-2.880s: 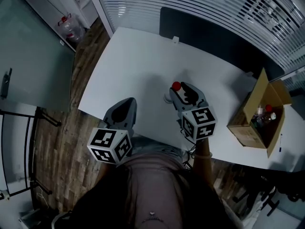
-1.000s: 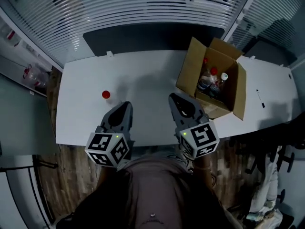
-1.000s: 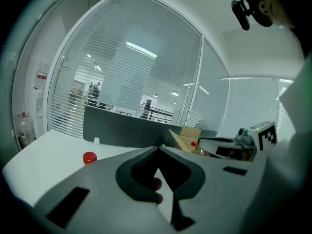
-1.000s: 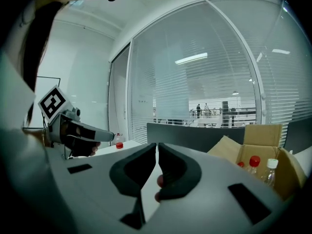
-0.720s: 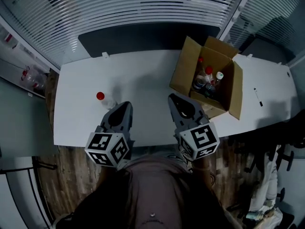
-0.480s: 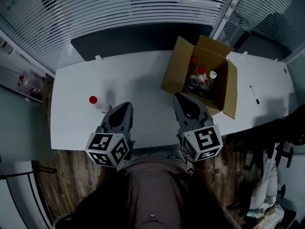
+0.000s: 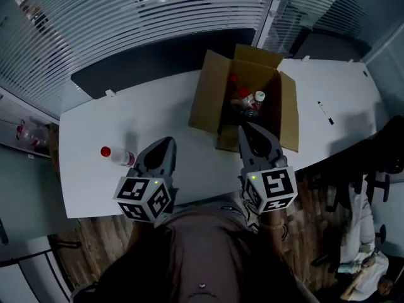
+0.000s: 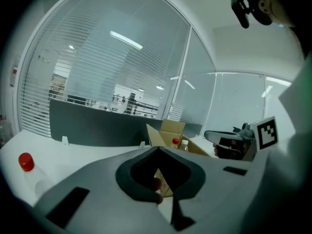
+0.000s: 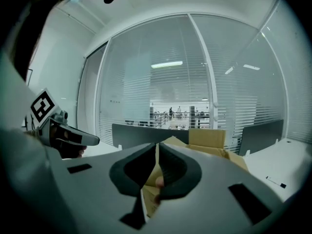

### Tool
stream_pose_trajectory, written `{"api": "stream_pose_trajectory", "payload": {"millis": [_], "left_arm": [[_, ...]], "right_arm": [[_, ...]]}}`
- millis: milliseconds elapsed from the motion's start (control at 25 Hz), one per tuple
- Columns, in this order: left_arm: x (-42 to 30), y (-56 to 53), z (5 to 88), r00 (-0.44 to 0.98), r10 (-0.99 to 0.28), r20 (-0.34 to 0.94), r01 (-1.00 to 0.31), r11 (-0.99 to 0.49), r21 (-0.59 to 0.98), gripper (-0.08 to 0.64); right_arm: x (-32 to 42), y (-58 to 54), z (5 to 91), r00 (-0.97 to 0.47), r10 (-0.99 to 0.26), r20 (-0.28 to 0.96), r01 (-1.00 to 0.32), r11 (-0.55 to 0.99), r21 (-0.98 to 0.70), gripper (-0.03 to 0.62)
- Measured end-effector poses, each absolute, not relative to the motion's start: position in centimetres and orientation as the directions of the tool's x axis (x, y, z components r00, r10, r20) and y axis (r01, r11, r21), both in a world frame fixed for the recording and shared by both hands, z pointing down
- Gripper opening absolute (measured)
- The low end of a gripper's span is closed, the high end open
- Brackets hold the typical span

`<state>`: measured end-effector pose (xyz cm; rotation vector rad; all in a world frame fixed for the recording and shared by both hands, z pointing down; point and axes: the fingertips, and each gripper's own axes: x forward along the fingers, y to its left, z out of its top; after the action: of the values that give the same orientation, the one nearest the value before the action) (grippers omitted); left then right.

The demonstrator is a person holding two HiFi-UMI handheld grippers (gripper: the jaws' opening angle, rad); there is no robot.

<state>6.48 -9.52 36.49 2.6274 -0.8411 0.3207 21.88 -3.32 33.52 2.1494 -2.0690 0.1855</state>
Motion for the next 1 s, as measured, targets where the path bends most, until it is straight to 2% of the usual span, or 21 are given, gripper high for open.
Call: {"api": "stream_pose_trajectory", "payload": {"millis": [280,520,720,1000], "left_arm": [[9.4,-9.6,37.1,0.823,-0.457,0.337,-0.548,-0.794,0.263,0.009],[9.6,-10.3,37.7,0.813,-0.442,0.380,-0.550,-0.796,0.251,0.009],[9.8,-10.9,37.9,0.818,-0.445,0.366,-0.550,-0.790,0.269,0.009],[9.2,-11.9,38.4,0.806,-0.456,0.378,-0.568,-0.775,0.277,0.009]], "right_arm": [[26.5,-2.9,34.7,0.167,-0.955,0.247,-0.986,-0.163,0.035,0.038],[28.7,-3.8,35.1,0.209,-0.939,0.274,-0.978,-0.204,0.046,0.038],[30.6,-5.2,35.7,0.218,-0.923,0.318,-0.976,-0.210,0.060,0.040],[32.3,-7.3,37.4,0.219,-0.893,0.394,-0.976,-0.202,0.086,0.111]]}}
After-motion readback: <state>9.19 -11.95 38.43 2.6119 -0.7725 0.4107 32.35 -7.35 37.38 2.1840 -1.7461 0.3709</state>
